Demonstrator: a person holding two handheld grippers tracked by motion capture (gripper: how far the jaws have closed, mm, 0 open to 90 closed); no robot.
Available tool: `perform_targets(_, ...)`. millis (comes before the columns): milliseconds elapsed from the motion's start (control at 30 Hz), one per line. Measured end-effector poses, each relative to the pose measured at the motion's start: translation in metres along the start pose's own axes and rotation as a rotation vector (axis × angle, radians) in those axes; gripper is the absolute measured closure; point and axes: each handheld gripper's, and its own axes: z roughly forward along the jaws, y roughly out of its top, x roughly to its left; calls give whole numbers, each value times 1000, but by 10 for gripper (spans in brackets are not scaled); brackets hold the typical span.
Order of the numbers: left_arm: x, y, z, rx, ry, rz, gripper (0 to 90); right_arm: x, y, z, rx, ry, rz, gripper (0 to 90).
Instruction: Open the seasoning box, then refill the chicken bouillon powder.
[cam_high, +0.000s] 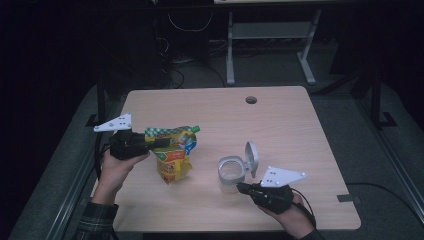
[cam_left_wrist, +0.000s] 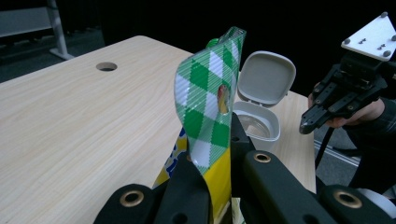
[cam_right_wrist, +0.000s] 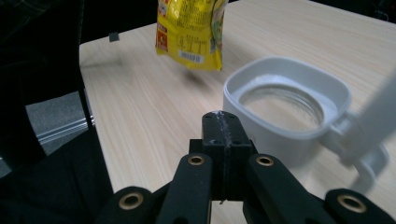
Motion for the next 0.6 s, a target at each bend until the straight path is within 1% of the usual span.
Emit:
perform_targets(33, -1, 0, 0, 0, -9, -1, 900, 3, 4, 7, 2, -12, 1, 900)
perform_targets(67, -1, 0, 0, 0, -9, -1, 900, 3, 4, 7, 2, -12, 1, 900)
perform_targets(167, -2, 1, 1, 2, -19, 5, 900, 8, 10, 18, 3, -26, -14, 900)
perform_targets(200, -2, 2, 1, 4, -20, 3, 900, 9, 11, 20, 1, -24, -13, 900)
perform_targets(333, -5, 3, 1, 3, -26, 6, 900, 10, 19, 30, -5, -44, -14, 900)
perform_targets(400, -5, 4, 0, 4, -29, 11, 900, 10, 23, 38, -6, -67, -16, 900)
perform_targets(433, -6, 4, 0, 3, -31, 9, 900, 10, 23, 38, -6, -67, -16, 900)
perform_targets(467, -6, 4, 0, 2, -33, 9, 900, 11, 25, 45, -5, -77, -12, 900)
perform_targets(500, -6, 4, -1, 2, -35, 13, 900, 11, 27, 48, -8, -85, -23, 900)
perform_targets(533, -7, 5, -1, 1, -38, 14, 900, 11, 27, 48, -8, -85, -23, 900)
perform_targets(600, -7, 5, -1, -3, -43, 13, 900, 14, 30, 54, -7, -90, -16, 900)
